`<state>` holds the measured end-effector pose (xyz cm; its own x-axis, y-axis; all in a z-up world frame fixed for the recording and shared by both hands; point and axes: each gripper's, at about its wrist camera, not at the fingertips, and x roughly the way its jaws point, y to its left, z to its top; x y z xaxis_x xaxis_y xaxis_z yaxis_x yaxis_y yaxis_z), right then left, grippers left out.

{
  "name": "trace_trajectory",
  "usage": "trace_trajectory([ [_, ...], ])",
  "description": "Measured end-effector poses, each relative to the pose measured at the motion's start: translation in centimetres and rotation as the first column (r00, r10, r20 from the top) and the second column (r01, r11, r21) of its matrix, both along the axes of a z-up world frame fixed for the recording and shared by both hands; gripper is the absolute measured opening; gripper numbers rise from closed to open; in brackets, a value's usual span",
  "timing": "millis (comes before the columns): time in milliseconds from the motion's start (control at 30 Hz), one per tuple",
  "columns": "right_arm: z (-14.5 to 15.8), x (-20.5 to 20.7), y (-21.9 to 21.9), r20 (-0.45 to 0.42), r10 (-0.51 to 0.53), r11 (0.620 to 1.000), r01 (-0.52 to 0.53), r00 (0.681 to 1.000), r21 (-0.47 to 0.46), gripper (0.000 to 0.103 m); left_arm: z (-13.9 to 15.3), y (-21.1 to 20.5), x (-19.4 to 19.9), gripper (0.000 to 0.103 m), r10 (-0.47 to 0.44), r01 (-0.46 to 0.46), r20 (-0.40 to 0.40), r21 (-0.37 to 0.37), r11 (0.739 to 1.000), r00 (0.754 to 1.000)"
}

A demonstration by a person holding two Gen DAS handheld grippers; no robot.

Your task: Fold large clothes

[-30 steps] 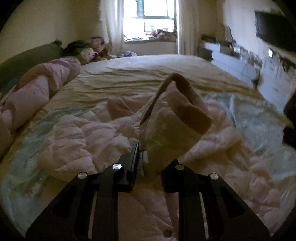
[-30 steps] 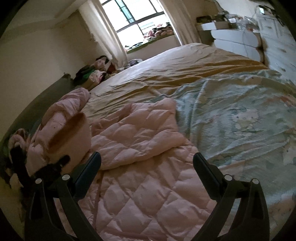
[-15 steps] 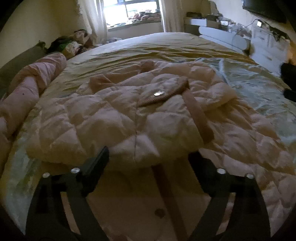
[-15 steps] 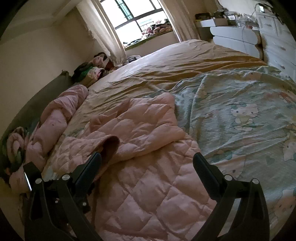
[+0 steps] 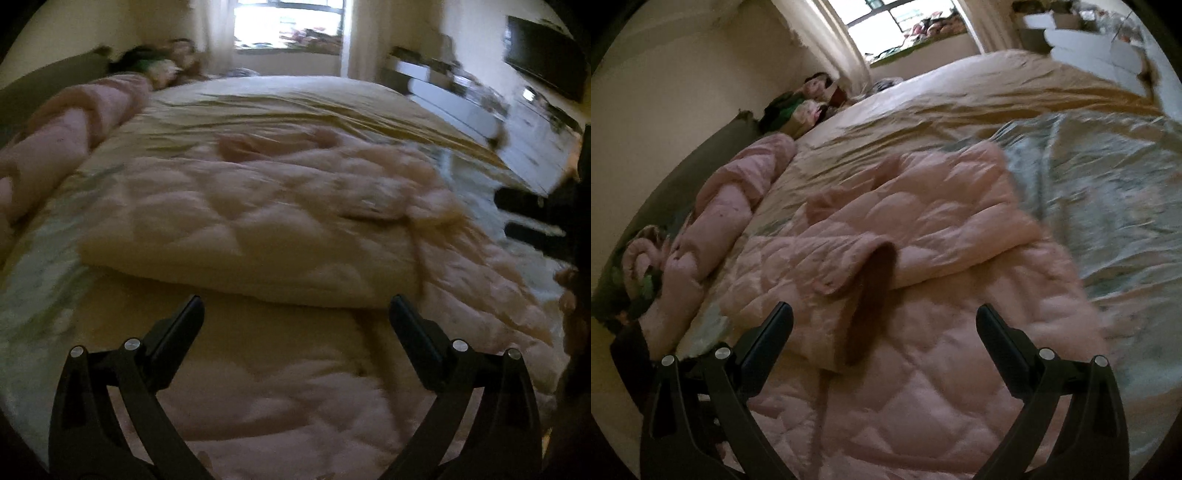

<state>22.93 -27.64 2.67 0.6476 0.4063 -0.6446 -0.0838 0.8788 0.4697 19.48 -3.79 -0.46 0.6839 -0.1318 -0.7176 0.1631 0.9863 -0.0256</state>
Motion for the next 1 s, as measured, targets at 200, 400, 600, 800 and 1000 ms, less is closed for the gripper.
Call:
trace_trajectory([
  [200,-1.2,2.8,3.1,-0.049,0.032,0.998,-0.029,0.998,0.060,0.099,1.9,6.7,-0.4,0.094,0.161,-0.159,0.043,-0.032,0.987,0.986],
  [400,-3.0,6.4,4.0,-0.134,-0.007,0.989,0.027,0.991,0.143,0.067,2.1,13.1,-0.6,0.094,0.319,-0.314,0.061,-0.080,0.946,0.946],
  [600,-5.4,8.8,4.2,-0.175,-0.009,0.978,0.045,0.985,0.205,0.031,1.2,17.2,-0.7,0.094,0.392,-0.384,0.035,-0.135,0.913,0.919],
  [800,-4.5,8.8,5.7,-0.083,0.005,0.993,0.005,0.997,0.116,0.011,0.8,19.1,-0.6,0.094,0.403,-0.395,0.029,-0.148,0.907,0.915],
  [1000,2.6,7.9,7.4,0.141,0.098,0.994,-0.089,0.985,-0.065,0.010,2.5,19.8,1.3,0.094,0.407,-0.400,-0.013,-0.217,0.890,0.913],
])
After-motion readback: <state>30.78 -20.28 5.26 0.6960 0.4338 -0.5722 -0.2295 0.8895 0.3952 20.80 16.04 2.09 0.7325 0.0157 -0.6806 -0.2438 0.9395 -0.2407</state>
